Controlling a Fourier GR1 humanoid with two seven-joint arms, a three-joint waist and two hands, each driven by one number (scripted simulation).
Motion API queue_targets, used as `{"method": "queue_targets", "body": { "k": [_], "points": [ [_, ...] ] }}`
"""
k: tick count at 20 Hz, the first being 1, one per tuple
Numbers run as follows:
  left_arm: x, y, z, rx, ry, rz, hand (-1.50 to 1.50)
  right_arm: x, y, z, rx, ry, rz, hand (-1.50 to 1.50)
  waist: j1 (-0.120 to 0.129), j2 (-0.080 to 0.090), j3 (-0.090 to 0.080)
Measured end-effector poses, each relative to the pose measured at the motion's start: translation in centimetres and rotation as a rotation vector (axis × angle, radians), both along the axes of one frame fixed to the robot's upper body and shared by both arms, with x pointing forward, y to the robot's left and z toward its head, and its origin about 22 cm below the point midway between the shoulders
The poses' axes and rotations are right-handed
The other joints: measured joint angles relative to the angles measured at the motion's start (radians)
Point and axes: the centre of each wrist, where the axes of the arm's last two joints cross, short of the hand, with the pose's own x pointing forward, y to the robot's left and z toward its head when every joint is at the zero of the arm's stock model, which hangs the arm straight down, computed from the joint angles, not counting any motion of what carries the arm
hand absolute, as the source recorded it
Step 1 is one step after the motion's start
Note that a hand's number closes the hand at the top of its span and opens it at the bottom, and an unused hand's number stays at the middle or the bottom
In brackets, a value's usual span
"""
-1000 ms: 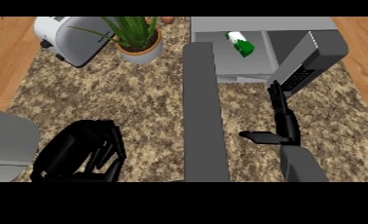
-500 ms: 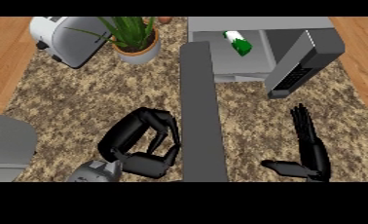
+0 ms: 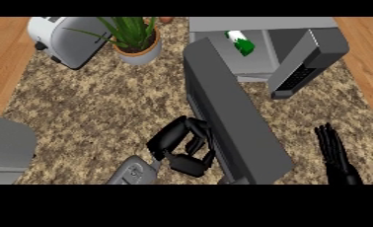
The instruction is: Pick up the milk, place it into the microwave and close the microwave
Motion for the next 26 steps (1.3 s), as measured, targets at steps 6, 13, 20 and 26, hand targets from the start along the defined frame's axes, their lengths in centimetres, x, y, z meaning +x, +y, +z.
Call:
{"method": "queue_targets", "body": {
  "k": [6, 13, 20, 26],
  "points": [
    [0.3, -2.0, -3.0, -0.035, -0.059, 0.054, 1.50, -0.6, -0.3, 3.2, 0.041, -0.058, 0.070, -1.50, -0.024, 0.006, -0.001],
    [0.1, -3.5, -4.4, -0.037, -0.051, 0.091, 1.50, -1.1, 0.3, 6.9, 0.060, -0.108, 0.150, -1.50, -0.054, 0.012, -0.002],
    [0.1, -5.0, -3.8, -0.079, -0.034, 0.119, 1.50, -0.8, 0.9, 9.8, 0.070, -0.140, 0.243, -1.50, -0.099, 0.023, -0.004],
    [0.6, -6.2, -2.0, -0.159, -0.044, 0.197, 1.50, -0.3, 0.7, 11.9, 0.045, -0.149, 0.310, -1.50, -0.136, 0.030, -0.005]
  ]
}}
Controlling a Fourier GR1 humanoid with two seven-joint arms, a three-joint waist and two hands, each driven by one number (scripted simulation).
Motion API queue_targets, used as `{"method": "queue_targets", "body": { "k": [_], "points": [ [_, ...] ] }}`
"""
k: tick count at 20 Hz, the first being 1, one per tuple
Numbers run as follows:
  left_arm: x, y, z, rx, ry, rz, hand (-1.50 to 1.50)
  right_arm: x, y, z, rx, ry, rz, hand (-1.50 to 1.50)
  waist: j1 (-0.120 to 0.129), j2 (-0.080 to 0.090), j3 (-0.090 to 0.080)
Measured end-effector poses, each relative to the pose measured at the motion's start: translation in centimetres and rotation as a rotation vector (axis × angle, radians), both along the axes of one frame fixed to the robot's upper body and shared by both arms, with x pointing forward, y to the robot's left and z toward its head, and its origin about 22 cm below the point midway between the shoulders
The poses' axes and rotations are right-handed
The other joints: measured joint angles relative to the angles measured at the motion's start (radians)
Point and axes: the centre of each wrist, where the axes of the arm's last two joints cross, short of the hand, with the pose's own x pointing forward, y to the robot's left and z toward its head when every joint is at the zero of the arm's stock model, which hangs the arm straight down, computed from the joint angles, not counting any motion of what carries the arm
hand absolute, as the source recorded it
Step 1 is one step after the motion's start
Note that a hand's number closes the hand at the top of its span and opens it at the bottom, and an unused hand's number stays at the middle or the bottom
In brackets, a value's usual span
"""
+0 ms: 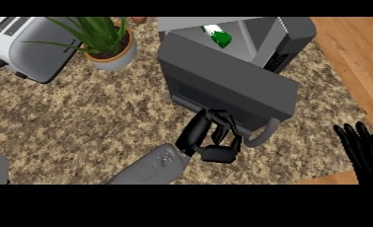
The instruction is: Pick up the milk, place it into the microwave and close the microwave
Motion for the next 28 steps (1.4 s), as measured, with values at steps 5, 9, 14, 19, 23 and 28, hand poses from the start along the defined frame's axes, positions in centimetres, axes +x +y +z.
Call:
{"method": "queue_targets", "body": {
  "k": [5, 9, 14, 19, 23, 28],
  "points": [
    [0.8, -0.6, 1.3, -0.058, -0.002, 0.120, 1.50, 0.5, -0.7, 1.8, -0.042, -0.023, 0.022, -1.50, -0.020, 0.005, 0.000],
    [1.7, -1.0, 2.2, -0.071, 0.005, 0.199, -1.50, 1.0, -1.1, 3.1, -0.063, -0.046, 0.027, -1.50, -0.042, 0.010, 0.001],
    [3.1, -1.4, 3.4, -0.068, 0.026, 0.277, -1.50, 1.9, -2.1, 5.4, -0.140, -0.111, 0.000, 1.50, -0.072, 0.017, 0.001],
    [4.4, -1.5, 4.7, -0.096, 0.057, 0.352, -1.50, 2.8, -3.7, 9.2, -0.330, -0.230, -0.089, 1.50, -0.091, 0.027, 0.000],
    [4.8, -1.6, 5.2, -0.136, 0.067, 0.398, -1.50, 3.3, -4.2, 11.0, -0.408, -0.288, -0.124, 1.50, -0.099, 0.036, 0.000],
    [4.7, -1.7, 5.4, -0.166, 0.068, 0.419, -1.50, 4.0, -4.4, 12.3, -0.451, -0.329, -0.146, 1.50, -0.102, 0.043, 0.002]
  ]
}}
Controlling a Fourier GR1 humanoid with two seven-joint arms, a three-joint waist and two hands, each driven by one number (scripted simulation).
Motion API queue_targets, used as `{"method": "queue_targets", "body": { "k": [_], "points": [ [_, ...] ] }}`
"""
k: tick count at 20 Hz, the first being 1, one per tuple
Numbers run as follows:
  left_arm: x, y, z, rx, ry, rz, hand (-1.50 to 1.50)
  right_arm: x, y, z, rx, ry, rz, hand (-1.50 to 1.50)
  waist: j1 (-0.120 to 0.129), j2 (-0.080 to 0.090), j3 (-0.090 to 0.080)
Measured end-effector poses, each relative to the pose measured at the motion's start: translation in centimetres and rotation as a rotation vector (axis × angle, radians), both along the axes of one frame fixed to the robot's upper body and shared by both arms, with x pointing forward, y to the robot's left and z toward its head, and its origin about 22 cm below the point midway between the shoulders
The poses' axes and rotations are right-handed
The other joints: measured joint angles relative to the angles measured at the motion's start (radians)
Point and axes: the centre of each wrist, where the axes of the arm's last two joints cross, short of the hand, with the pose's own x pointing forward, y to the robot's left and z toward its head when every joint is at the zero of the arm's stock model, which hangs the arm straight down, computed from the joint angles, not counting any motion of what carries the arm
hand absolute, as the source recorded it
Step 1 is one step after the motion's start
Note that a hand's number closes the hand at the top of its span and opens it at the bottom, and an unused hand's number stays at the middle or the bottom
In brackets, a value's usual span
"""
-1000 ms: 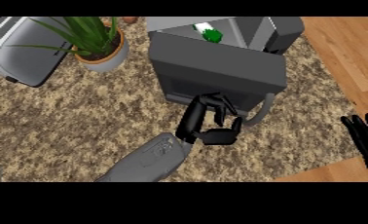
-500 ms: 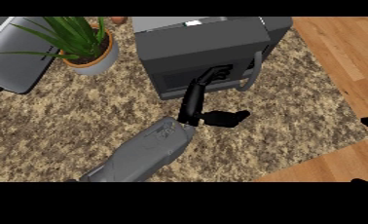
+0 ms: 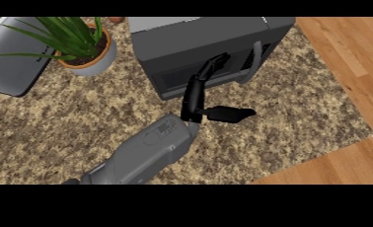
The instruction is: Pick up the milk, place it into the microwave and close the microwave
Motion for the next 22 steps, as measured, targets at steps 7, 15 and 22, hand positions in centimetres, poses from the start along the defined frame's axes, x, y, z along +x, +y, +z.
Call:
{"method": "queue_targets", "body": {
  "k": [7, 15, 22],
  "points": [
    [0.0, -0.2, 0.1, -0.022, -0.013, 0.013, -1.50, 0.9, 0.0, 1.1, -0.023, -0.033, -0.014, 1.50, -0.003, 0.009, 0.001],
    [0.1, -0.3, 0.2, -0.042, -0.033, 0.007, -1.50, 2.0, 0.2, 0.9, 0.031, -0.018, 0.013, -1.50, 0.001, 0.017, 0.005],
    [0.2, -0.4, 0.2, -0.053, -0.045, 0.004, -1.50, 3.2, 1.2, -2.4, 0.273, 0.113, 0.136, -1.50, 0.003, 0.023, 0.008]
  ]
}}
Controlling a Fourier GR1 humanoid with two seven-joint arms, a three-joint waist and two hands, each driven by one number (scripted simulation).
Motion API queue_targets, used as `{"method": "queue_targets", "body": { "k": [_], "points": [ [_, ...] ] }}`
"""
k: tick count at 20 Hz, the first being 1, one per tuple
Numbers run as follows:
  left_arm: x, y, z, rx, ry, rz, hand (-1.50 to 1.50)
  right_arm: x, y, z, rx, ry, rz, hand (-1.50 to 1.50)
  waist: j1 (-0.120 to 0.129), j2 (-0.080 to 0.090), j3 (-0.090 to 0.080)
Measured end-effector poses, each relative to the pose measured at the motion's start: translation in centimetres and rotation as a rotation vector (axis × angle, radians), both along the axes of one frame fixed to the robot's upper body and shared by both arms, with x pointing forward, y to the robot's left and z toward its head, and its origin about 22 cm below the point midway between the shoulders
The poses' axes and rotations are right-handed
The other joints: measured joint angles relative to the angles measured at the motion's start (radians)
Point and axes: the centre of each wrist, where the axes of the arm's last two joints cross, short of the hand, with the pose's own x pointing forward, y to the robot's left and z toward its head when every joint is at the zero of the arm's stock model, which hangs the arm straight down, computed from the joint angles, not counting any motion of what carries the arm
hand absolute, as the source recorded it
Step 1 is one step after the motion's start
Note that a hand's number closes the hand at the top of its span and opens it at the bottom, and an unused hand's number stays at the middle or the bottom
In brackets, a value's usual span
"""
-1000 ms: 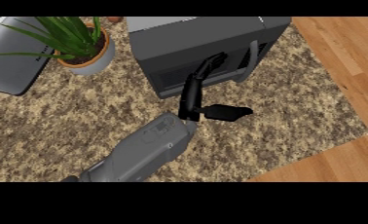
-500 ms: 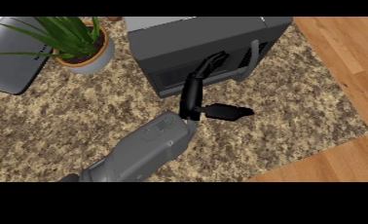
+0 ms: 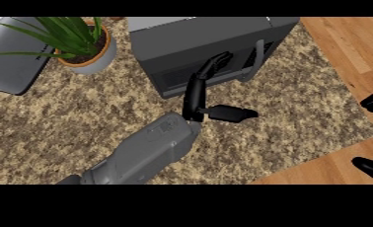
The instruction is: Pick up the milk, place it into the microwave and close the microwave
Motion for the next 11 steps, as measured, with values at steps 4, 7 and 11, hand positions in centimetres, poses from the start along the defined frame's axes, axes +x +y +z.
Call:
{"method": "queue_targets", "body": {
  "k": [4, 7, 11],
  "points": [
    [0.0, 0.1, -0.1, -0.008, -0.007, 0.006, -1.50, 0.6, -0.2, -0.4, 0.047, 0.038, 0.037, -1.50, -0.005, 0.000, -0.001],
    [0.1, 0.1, -0.2, -0.016, -0.011, 0.010, -1.50, 0.9, -0.6, -0.5, 0.071, 0.056, 0.052, -1.50, -0.008, 0.001, -0.001],
    [0.1, 0.2, -0.3, -0.020, -0.019, 0.013, -1.50, 1.5, -1.2, -0.2, 0.089, 0.071, 0.072, -1.50, -0.011, 0.001, -0.001]
  ]
}}
